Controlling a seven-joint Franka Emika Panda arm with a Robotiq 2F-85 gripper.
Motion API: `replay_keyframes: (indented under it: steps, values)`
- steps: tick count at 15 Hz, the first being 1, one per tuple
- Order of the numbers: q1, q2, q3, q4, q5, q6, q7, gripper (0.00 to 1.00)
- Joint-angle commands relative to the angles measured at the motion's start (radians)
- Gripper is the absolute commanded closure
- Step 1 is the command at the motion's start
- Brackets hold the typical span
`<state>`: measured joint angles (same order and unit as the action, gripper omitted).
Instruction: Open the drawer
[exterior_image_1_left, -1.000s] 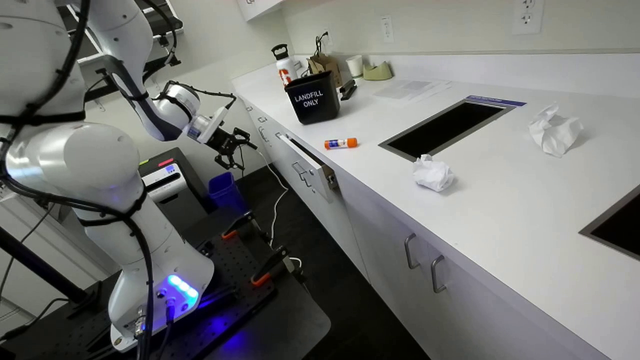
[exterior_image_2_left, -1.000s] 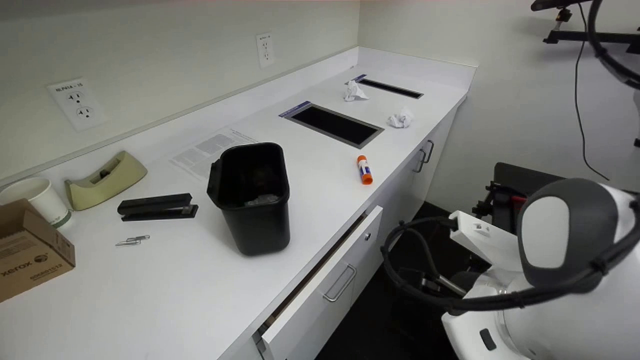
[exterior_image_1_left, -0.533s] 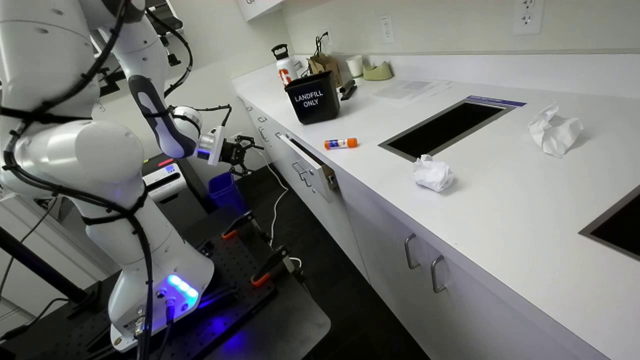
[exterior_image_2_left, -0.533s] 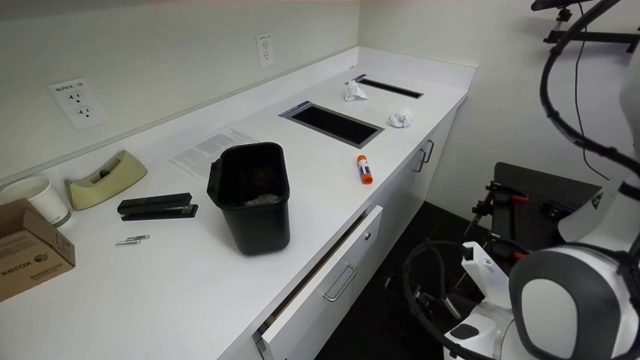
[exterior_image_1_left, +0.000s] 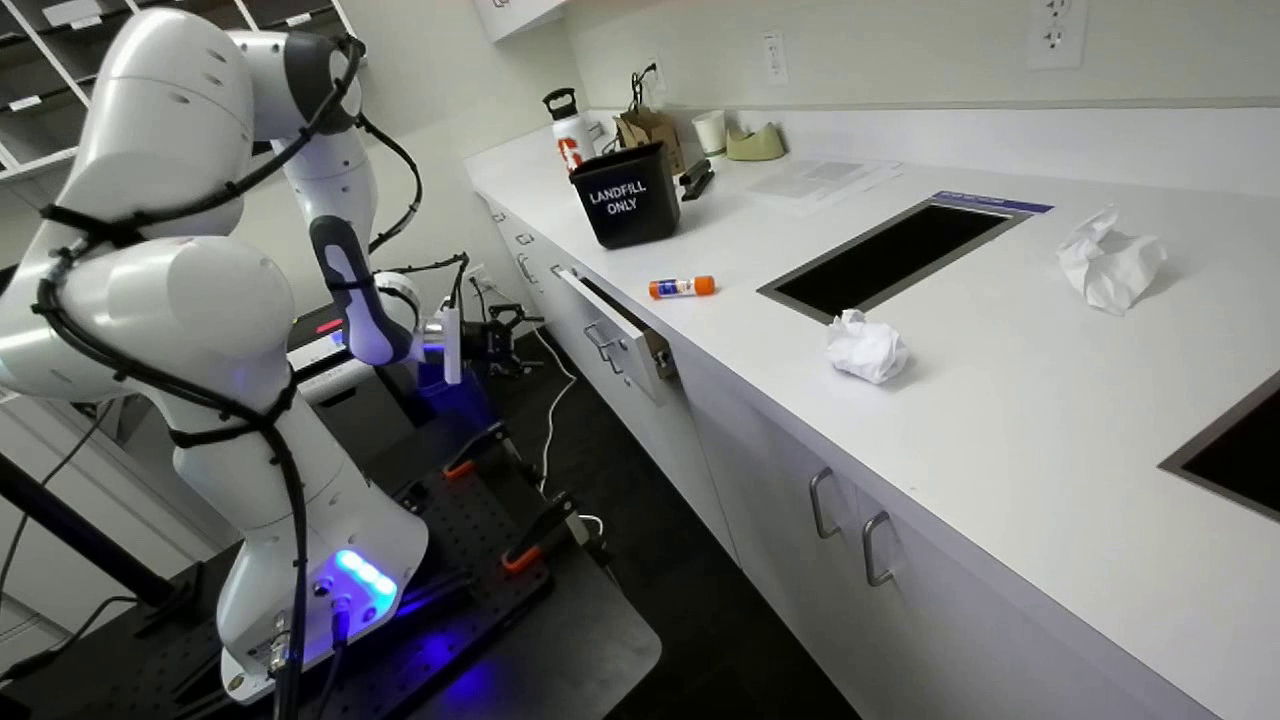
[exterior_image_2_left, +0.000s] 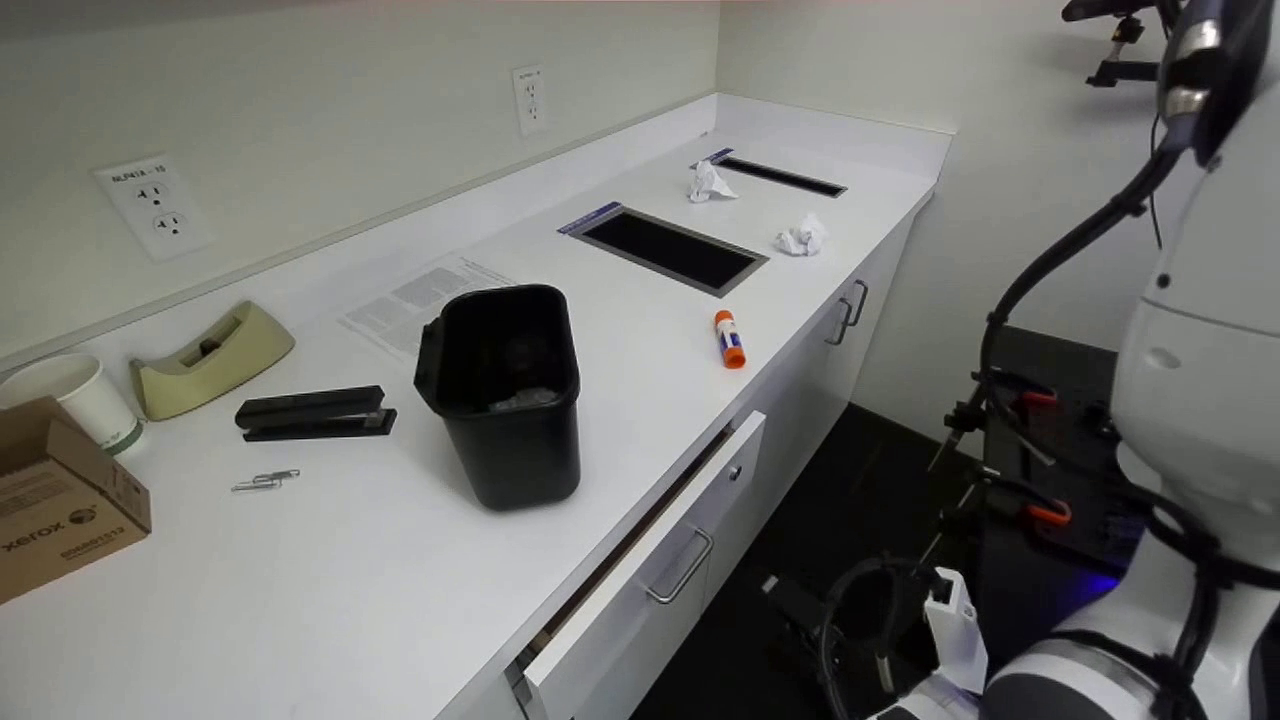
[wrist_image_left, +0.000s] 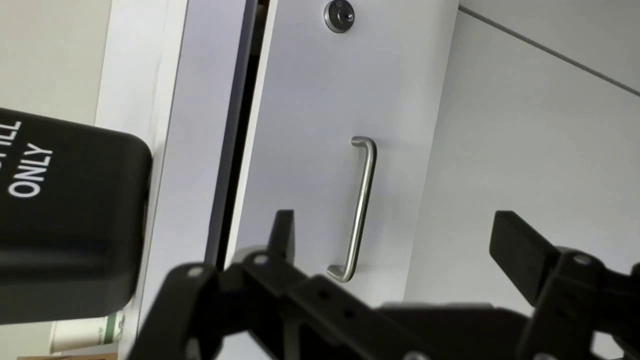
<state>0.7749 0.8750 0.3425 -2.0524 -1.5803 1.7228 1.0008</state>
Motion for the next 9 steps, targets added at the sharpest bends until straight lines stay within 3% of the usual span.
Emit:
replay_keyframes:
  steps: [1,9]
  values:
    - [-0.011,0.032,0.016,0.023,-0.013,-0.025,0.02,0.0]
    - [0.006,0.077,0.0,0.055,-0.022,-0.064,0.03,0.0]
